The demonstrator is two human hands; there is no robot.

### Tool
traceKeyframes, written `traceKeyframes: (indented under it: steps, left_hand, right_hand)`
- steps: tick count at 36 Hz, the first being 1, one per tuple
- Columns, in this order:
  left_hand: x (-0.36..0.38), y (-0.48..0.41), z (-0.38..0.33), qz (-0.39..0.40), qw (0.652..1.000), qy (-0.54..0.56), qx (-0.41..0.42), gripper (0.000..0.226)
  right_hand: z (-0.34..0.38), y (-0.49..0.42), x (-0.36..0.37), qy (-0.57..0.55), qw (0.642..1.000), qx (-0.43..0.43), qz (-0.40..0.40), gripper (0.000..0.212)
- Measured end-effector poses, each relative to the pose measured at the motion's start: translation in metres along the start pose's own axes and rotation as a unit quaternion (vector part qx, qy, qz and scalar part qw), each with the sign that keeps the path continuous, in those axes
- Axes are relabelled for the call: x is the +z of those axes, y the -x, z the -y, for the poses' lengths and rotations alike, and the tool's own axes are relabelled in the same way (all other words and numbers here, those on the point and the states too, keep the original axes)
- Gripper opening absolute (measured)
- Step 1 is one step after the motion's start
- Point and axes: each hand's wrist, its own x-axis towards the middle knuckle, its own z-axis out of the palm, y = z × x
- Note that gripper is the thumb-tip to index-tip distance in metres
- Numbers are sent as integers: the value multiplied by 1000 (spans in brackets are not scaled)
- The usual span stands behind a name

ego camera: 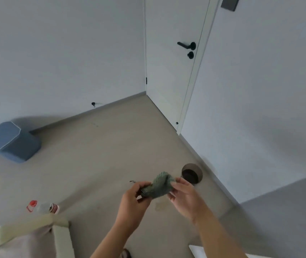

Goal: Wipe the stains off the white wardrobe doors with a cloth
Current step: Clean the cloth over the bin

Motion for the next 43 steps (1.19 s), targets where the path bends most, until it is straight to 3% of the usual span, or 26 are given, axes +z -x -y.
traceKeyframes:
  steps: [4, 9, 14, 18, 22, 24, 26, 29, 33, 36, 39, 41, 43]
  left_hand:
    - [2, -89, 4, 101, 995, 26, 3, 40]
    - [27, -198, 13, 304, 950, 39, -54, 47]
    - [43, -268, -26, 362, 928, -16, -82, 57]
    - [78, -313, -78, 491, 867, -44, -67, 72]
    - [130, -350, -92, 588, 790, -52, -167, 71]
    - [157, -373, -77, 611, 757, -66, -224, 71]
    - [172, -391, -57, 614, 746, -81, -244, 57]
    - [191, -419, -15, 575, 764, -73, -281, 28]
    - [233, -464, 50, 542, 775, -79, -315, 21]
    - [265, -495, 107, 532, 772, -69, -342, 9]
    - [301, -528, 176, 548, 761, -62, -341, 16]
    - [326, -546, 216, 574, 749, -64, -326, 8]
    - [343, -556, 257, 574, 760, -96, -290, 8]
  right_hand:
    - [47, -49, -3, -30, 998, -54, 3, 20]
    - [87, -82, -13, 8, 985, -145, -95, 27]
    - [113, -84, -23, -55, 981, -157, -101, 25]
    - [131, -92, -36, -65, 980, -155, -104, 28]
    - [140, -115, -61, -115, 978, -144, -96, 18]
    - [142, -137, -85, -158, 972, -143, -94, 12]
    - [136, -156, -106, -185, 967, -142, -101, 13]
    - [128, -186, -139, -202, 957, -132, -163, 20]
    - [109, -241, -197, -198, 942, -91, -256, 25]
    - [83, -283, -242, -218, 936, -85, -264, 42]
    - [50, -335, -289, -226, 943, -102, -222, 52]
    - [29, -366, -321, -244, 934, -105, -239, 58]
    - [5, -394, -353, -269, 920, -112, -263, 66]
